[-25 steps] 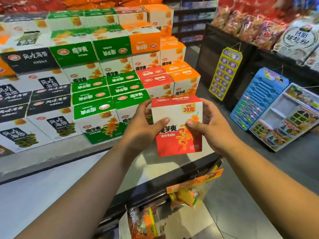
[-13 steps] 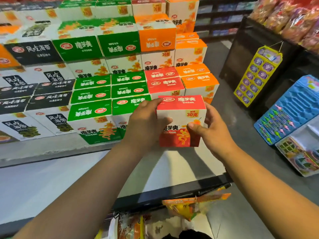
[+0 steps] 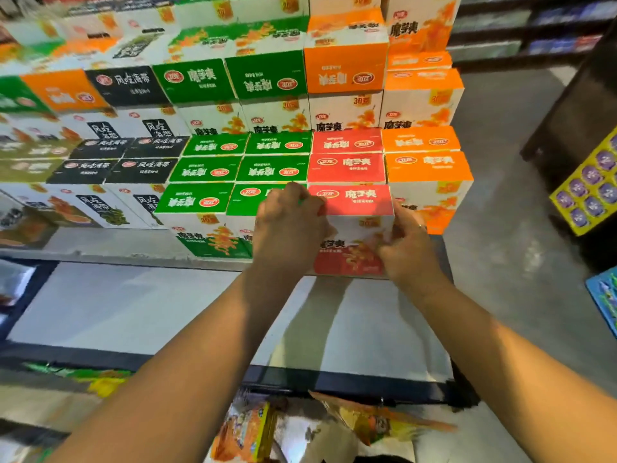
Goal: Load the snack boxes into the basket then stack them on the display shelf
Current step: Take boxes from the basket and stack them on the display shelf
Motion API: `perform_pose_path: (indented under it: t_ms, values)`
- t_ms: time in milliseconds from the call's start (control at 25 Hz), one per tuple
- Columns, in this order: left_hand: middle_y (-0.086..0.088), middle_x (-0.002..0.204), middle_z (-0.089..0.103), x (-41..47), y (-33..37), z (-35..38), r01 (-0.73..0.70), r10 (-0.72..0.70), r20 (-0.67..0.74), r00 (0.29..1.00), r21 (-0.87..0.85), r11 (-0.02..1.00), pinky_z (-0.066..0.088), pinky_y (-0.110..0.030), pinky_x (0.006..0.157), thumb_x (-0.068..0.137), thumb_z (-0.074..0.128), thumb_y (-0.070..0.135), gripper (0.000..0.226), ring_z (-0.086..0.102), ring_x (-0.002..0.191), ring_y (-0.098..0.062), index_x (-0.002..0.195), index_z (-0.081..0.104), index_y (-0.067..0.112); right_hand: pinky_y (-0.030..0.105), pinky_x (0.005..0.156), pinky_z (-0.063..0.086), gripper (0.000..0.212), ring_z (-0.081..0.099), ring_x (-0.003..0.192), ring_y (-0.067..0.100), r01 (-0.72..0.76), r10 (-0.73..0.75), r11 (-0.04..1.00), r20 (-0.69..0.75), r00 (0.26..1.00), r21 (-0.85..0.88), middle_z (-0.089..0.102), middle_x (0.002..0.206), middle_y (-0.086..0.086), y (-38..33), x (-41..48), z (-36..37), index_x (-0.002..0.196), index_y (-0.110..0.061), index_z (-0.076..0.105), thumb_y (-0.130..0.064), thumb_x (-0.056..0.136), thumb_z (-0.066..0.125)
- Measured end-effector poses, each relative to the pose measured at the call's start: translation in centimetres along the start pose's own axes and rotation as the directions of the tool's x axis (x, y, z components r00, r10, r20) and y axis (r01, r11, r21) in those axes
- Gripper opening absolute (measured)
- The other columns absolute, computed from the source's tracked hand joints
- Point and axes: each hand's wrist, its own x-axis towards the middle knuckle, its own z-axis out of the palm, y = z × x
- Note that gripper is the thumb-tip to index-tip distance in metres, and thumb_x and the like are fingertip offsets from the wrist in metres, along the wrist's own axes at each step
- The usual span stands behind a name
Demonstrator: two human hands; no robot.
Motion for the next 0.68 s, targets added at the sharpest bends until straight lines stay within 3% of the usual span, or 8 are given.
perform_pose_path:
  t_ms: [80,200,320,440,600,680]
  values:
    - [-0.007,0.117,0.06,0.0,0.1,0.5,0.026,-0.026,-0.025,0.999,-0.007,1.0,0.038,-0.04,0.089,0.077,0.076,0.04,0.04,0.052,0.106,-0.033,0.11,0.072,0.019,0.047,0.092,0.055,0.058,0.06,0.111,0.016,0.014,-0.014,1.0,0.005,1.0,0.015,0.059,0.123,-0.004,0.5,0.5,0.0,0.136,-0.034,0.051,-0.026,0.084,0.075]
    - [-0.009,0.094,0.065,-0.1,-0.1,1.5,0.012,-0.01,-0.1,0.995,0.025,1.0,0.045,-0.041,0.075,0.063,0.079,0.041,0.04,0.059,0.083,-0.035,0.093,0.076,0.015,0.05,0.094,0.053,0.06,0.054,0.119,0.021,0.049,-0.051,0.996,-0.015,0.999,-0.074,0.05,0.133,0.0,1.0,0.9,0.2,0.134,-0.046,0.045,-0.033,0.082,0.073]
    - [-0.009,0.087,0.064,-0.1,-0.4,2.0,-0.015,0.022,-0.167,0.986,0.042,0.999,0.045,-0.04,0.07,0.061,0.074,0.042,0.04,0.059,0.076,-0.034,0.09,0.075,0.014,0.048,0.098,0.051,0.063,0.046,0.129,0.019,0.092,-0.097,0.99,-0.042,0.994,-0.107,0.044,0.14,-0.001,1.4,0.8,0.4,0.141,-0.04,0.041,-0.034,0.087,0.072]
    - [-0.009,0.091,0.064,-0.2,-0.5,2.3,-0.024,0.031,-0.164,0.986,0.043,0.999,0.046,-0.04,0.07,0.062,0.075,0.04,0.042,0.059,0.079,-0.035,0.095,0.074,0.013,0.045,0.102,0.048,0.068,0.041,0.131,0.017,0.111,-0.116,0.984,-0.03,0.993,-0.138,0.041,0.143,0.003,1.2,0.7,0.4,0.146,-0.03,0.037,-0.041,0.086,0.067]
    - [-0.01,0.108,0.061,-0.5,-0.6,1.8,0.009,-0.01,-0.112,0.994,-0.013,1.0,0.039,-0.042,0.086,0.072,0.08,0.038,0.051,0.055,0.1,-0.036,0.116,0.069,0.015,0.042,0.1,0.05,0.078,0.043,0.13,0.019,0.106,-0.108,0.965,0.006,0.994,-0.238,0.04,0.141,0.002,0.7,0.8,0.0,0.146,-0.029,0.034,-0.015,0.083,0.076]
    - [-0.009,0.117,0.057,-0.7,-0.7,1.4,0.006,-0.009,-0.082,0.997,-0.029,1.0,0.035,-0.041,0.092,0.076,0.078,0.04,0.053,0.051,0.11,-0.032,0.123,0.065,0.02,0.041,0.097,0.052,0.082,0.045,0.128,0.021,0.11,-0.108,0.942,0.023,0.994,-0.316,0.041,0.14,0.004,0.3,0.5,-0.4,0.147,-0.028,0.032,-0.015,0.081,0.079]
